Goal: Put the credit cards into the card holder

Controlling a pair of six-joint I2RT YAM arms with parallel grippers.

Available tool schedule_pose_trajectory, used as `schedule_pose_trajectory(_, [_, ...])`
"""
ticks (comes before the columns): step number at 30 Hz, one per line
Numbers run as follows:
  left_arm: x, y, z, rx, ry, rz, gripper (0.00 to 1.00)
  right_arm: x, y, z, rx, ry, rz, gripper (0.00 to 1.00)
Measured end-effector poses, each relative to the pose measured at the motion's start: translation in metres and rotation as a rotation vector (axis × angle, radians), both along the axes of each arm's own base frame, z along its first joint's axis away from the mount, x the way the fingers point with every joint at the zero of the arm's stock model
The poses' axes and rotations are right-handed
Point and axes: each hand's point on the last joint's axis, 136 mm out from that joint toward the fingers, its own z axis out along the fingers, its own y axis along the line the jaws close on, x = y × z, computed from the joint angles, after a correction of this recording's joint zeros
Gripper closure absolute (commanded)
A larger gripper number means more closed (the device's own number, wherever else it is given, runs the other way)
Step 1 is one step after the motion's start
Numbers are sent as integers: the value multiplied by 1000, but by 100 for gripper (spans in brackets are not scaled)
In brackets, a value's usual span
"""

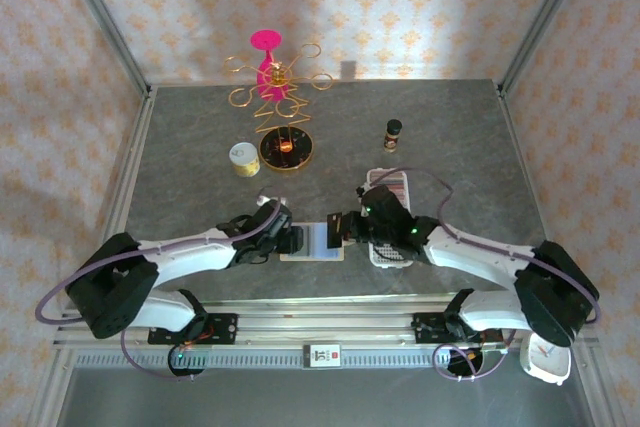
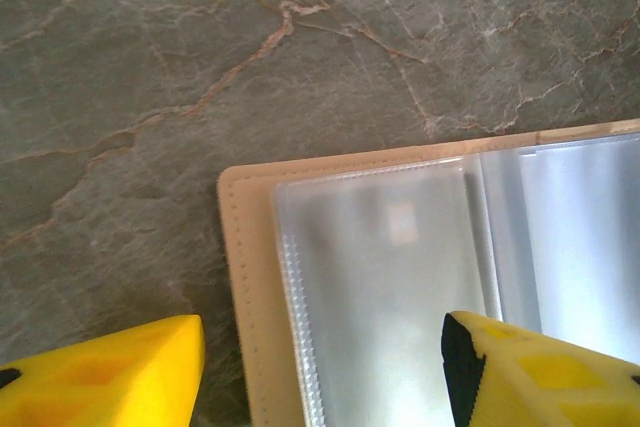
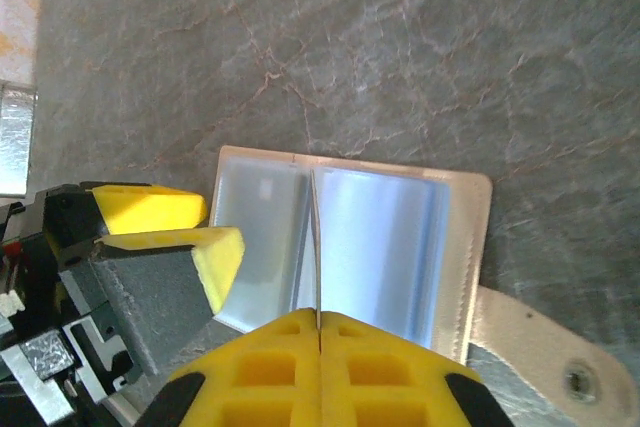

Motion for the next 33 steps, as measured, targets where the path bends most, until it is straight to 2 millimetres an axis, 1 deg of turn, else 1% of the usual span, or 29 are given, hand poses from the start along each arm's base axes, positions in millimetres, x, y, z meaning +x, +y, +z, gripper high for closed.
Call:
schedule_pose_trajectory(3, [1, -2, -5, 20, 13, -10, 36, 4, 8, -1, 39, 16, -22, 100])
schedule_pose_trajectory(8, [3, -1, -8, 48, 15, -15, 43, 11, 17, -3, 84, 29, -51, 100])
schedule_pose_trajectory(11, [4, 0, -9, 62, 18, -14, 47, 11, 22, -9, 92, 45, -54, 100])
schedule_pose_trajectory(16, [4, 3, -10, 78, 17, -7, 57, 11, 28, -20, 92, 73, -52, 100])
schedule_pose_trajectory(19, [5, 4, -11, 84, 16, -3, 60, 11, 29, -28, 84, 90, -55, 100])
schedule_pose_trajectory(21, [5, 4, -11, 85, 16, -3, 62, 11, 30, -29, 88, 96, -57, 100])
schedule_pose_trajectory(33, [5, 4, -11, 84, 16, -2, 63, 15, 41, -22, 151, 97, -80, 100])
